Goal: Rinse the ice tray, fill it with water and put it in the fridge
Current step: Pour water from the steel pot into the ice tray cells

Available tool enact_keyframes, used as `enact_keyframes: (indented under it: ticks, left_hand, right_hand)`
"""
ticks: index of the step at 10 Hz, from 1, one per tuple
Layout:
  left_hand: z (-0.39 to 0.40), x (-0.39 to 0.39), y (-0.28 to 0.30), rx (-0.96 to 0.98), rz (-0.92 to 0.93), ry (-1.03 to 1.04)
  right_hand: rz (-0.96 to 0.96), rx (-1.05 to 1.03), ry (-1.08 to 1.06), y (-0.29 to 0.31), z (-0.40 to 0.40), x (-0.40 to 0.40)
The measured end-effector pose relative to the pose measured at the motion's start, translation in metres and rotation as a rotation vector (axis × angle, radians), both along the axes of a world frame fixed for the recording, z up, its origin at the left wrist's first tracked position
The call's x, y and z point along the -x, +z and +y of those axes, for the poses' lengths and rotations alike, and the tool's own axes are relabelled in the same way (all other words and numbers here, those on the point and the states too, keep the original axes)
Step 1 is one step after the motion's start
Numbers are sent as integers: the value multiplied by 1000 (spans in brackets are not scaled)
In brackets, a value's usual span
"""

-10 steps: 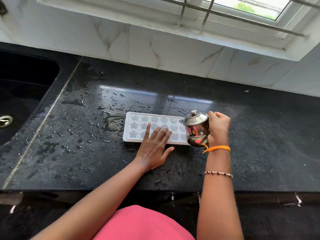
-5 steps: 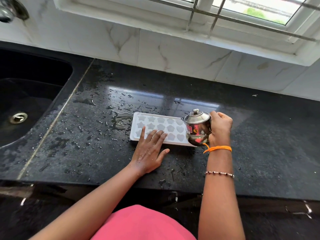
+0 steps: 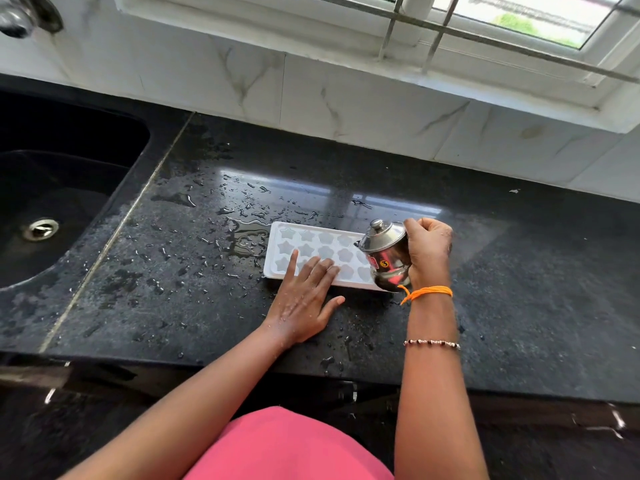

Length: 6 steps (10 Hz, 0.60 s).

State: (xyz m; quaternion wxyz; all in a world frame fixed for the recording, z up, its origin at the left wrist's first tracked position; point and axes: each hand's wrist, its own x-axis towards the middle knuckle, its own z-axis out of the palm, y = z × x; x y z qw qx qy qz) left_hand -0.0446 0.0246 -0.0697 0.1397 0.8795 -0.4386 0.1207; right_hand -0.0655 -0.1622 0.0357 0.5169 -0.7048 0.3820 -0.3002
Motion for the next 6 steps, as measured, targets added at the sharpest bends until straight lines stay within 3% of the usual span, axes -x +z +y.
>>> enact_keyframes:
  ticks: [6]
  left_hand:
    - [1,0,-1,1,10,-8]
  right_hand:
    - [108,158,-8,11,8,4]
